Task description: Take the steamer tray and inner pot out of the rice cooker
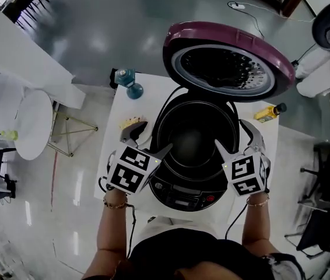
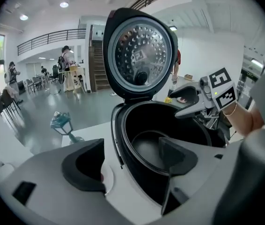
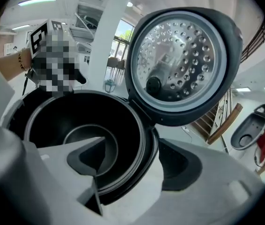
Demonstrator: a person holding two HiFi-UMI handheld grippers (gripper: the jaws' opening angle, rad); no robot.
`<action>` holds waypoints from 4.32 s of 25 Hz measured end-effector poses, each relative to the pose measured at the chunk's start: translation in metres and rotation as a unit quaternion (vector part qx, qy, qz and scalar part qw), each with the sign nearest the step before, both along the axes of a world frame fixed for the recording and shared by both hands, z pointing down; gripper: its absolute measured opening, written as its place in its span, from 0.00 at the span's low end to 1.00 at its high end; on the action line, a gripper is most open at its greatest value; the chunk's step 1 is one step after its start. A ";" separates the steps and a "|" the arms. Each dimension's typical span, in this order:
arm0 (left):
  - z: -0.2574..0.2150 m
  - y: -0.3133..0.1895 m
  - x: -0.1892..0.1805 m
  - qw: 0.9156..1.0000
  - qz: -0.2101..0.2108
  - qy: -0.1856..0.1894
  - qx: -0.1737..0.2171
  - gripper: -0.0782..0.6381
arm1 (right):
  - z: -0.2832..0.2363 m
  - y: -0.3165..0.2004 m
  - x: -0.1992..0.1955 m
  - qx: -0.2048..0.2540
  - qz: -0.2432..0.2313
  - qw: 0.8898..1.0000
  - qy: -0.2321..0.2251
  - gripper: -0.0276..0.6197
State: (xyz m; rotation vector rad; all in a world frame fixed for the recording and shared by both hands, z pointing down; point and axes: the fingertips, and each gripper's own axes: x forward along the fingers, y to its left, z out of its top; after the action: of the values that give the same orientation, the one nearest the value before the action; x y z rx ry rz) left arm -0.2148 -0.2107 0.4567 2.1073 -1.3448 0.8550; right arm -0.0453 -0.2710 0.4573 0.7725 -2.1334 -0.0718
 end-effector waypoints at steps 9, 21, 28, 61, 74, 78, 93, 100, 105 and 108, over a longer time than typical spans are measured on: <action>0.023 -0.025 0.020 0.997 0.037 -0.027 -0.055 0.59 | 0.040 -0.021 0.009 -0.054 0.042 0.990 0.127 0.57; 0.041 -0.044 0.001 0.972 0.011 -0.226 -0.057 0.36 | 0.058 -0.041 0.020 -0.054 0.058 0.982 0.173 0.50; 0.034 -0.044 -0.002 0.983 -0.006 -0.172 -0.066 0.32 | 0.043 -0.039 0.013 -0.043 0.065 0.991 0.110 0.39; -0.099 0.006 0.010 0.985 -0.082 -0.118 0.095 0.16 | -0.096 0.009 0.007 0.026 0.068 0.984 -0.165 0.07; -0.179 0.065 0.040 0.970 -0.094 -0.109 0.193 0.15 | -0.172 0.061 0.034 0.103 0.048 0.970 -0.214 0.06; -0.195 0.087 0.053 0.966 -0.091 -0.109 0.217 0.15 | -0.188 0.084 0.049 0.125 0.048 0.967 -0.216 0.06; -0.204 0.145 0.163 0.967 -0.001 -0.054 0.250 0.15 | -0.212 0.176 0.166 0.172 0.127 0.959 -0.187 0.06; -0.168 0.159 0.215 0.974 0.054 -0.027 0.216 0.15 | -0.175 0.209 0.223 0.144 0.194 0.959 -0.150 0.06; -0.126 0.168 0.253 0.981 0.096 -0.014 0.170 0.15 | -0.136 0.230 0.260 0.101 0.232 0.959 -0.129 0.06; -0.100 0.170 0.275 0.982 0.124 -0.009 0.144 0.15 | -0.109 0.239 0.281 0.073 0.258 0.956 -0.122 0.06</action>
State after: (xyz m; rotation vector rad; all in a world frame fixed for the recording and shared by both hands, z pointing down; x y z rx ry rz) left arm 0.0601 -0.0407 0.3564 2.5383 -1.2965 0.8175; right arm 0.2353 -0.0318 0.3479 1.4687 -2.0980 0.1528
